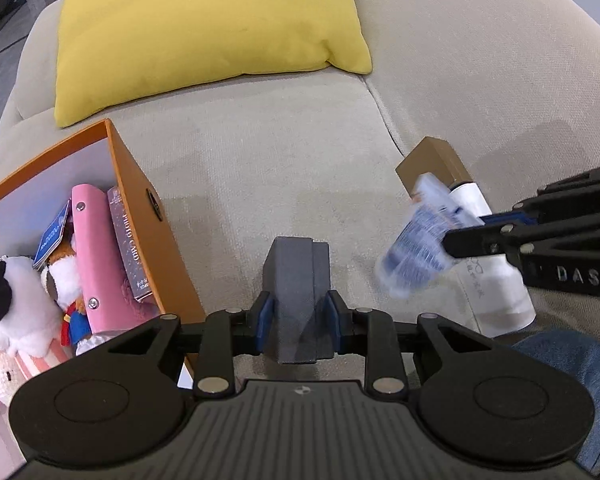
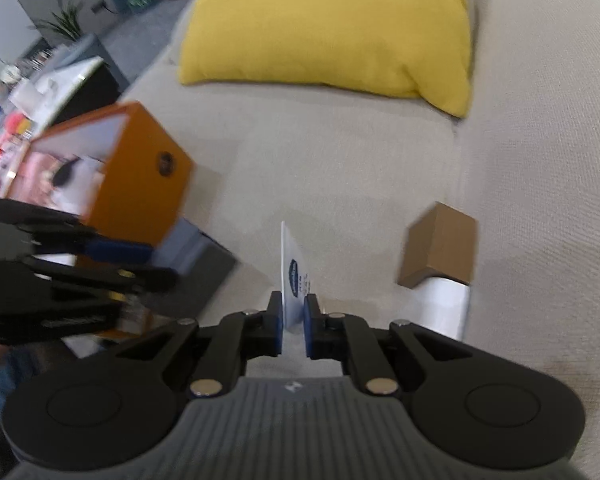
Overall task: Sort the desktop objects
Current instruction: 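Carry gift box with left gripper while right carries tube toward the white box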
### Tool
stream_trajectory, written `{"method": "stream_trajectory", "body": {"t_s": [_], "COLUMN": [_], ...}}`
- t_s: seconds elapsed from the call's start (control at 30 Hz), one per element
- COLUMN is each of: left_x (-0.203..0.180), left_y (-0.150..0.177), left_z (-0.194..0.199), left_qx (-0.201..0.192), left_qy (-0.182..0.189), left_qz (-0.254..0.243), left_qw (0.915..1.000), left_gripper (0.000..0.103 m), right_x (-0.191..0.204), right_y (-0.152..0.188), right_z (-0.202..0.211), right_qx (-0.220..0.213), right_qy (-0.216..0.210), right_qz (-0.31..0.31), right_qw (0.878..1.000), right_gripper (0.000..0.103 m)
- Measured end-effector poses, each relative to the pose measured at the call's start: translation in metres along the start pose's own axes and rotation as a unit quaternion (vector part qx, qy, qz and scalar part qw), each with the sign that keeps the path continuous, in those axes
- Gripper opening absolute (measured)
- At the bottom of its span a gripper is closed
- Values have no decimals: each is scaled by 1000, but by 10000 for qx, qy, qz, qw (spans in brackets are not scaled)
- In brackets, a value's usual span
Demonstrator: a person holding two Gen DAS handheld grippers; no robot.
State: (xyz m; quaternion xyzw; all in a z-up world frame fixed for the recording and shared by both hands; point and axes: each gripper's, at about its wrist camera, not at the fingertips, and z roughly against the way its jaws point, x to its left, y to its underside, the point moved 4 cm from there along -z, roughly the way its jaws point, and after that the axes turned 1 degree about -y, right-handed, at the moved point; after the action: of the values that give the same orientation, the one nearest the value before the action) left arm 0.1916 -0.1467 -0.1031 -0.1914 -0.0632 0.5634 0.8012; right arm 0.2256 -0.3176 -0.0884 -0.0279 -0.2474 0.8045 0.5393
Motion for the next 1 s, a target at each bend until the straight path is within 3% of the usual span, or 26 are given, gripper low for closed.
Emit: {"method": "stream_trajectory", "body": {"t_s": [0.17,0.27,0.57,0.73,1.0], "left_x": [0,-4,-17,-22,-31], "left_y": [-1,0,-1,2,7], "left_z": [3,5,-7,-12,-12], "left_qx": [-15,-35,-42,-114,27], "left_qy": [65,45,-508,-893,-794], "left_qz": [62,-15,-436,-660,-750], "left_qw": [10000,10000,9977,9938,9940], "left_gripper": [42,56,56,50,50], "right_x": [14,12,16,12,13], "right_y": [3,6,6,6,6], "right_z": [-4,-8,-8,-10,-8], "right_qx": [-10,48,45,73,316], "right_qy": [-137,-45,-44,7,22], "right_qz": [125,127,148,81,135], "right_qw": [9998,9999,9999,9999,9994], "right_gripper": [9,9,9,9,10]}}
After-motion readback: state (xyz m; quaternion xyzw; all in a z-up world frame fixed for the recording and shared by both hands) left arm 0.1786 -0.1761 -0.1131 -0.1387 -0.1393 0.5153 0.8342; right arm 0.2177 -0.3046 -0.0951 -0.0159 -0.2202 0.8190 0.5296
